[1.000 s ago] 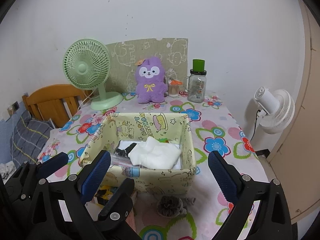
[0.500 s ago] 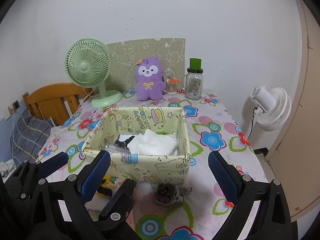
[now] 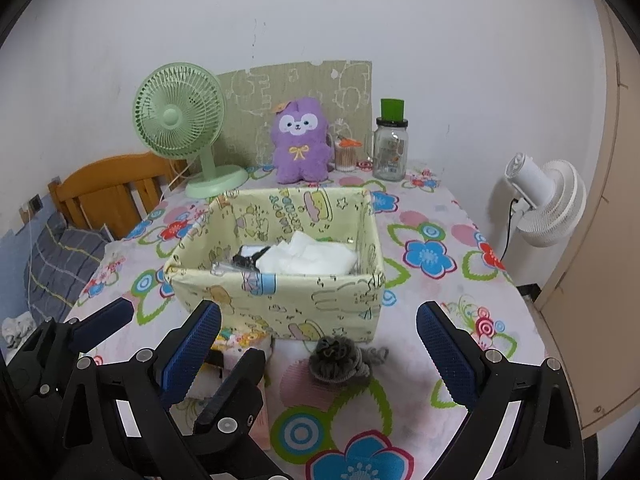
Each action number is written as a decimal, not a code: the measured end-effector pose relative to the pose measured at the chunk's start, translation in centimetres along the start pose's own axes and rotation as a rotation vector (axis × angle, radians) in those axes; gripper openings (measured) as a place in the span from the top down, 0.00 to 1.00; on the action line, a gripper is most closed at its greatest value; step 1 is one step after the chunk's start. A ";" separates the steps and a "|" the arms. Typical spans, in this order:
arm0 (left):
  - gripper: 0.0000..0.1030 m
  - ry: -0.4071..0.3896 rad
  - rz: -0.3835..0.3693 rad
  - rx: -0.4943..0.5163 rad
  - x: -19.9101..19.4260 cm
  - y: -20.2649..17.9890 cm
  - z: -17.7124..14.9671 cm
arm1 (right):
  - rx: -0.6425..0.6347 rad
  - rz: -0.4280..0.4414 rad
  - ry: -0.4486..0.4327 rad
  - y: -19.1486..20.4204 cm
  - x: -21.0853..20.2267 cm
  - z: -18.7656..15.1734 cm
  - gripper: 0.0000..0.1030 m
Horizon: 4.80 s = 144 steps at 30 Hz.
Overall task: Organize soft objects
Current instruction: 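Withdraw both open tools from the box toward the remaining items, then close right tool on gray drawstring pouch while left tool grasps yellow tissue pack, then lift gray pouch with right tool toward box while left tool carries tissue pack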
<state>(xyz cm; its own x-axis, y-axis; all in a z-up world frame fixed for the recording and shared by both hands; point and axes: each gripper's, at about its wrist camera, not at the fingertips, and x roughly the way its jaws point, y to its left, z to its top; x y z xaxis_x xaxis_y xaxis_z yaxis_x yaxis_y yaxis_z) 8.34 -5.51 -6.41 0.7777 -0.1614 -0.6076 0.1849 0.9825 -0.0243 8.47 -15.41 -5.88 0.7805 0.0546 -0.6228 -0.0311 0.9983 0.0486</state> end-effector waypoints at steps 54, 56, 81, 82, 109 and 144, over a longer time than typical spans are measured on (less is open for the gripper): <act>0.05 0.200 0.030 -0.016 8.8 0.9 -3.2 | 0.103 -0.042 0.220 -2.1 9.3 -3.6 0.03; 0.09 0.210 0.031 -0.025 9.1 1.0 -3.2 | 0.110 -0.038 0.227 -2.1 9.6 -3.6 0.04; 0.27 0.243 0.019 -0.038 9.4 1.2 -3.7 | 0.120 -0.024 0.250 -1.7 10.3 -4.0 0.50; 0.27 0.238 0.018 -0.039 9.2 1.2 -3.7 | 0.120 -0.022 0.245 -1.7 10.1 -3.9 0.50; 0.27 0.087 0.018 -0.023 3.0 0.7 -2.3 | 0.084 -0.005 0.099 -0.6 3.4 -2.6 0.50; 0.27 -0.042 0.048 -0.017 -0.1 1.0 1.9 | 0.052 0.011 -0.030 0.0 0.2 1.8 0.50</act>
<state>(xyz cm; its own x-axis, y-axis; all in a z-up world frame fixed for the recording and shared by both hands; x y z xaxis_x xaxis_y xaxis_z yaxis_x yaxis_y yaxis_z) 9.60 -4.69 -4.90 0.8101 -0.1174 -0.5744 0.1365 0.9906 -0.0100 9.74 -15.41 -4.65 0.7989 0.0641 -0.5981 -0.0080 0.9953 0.0960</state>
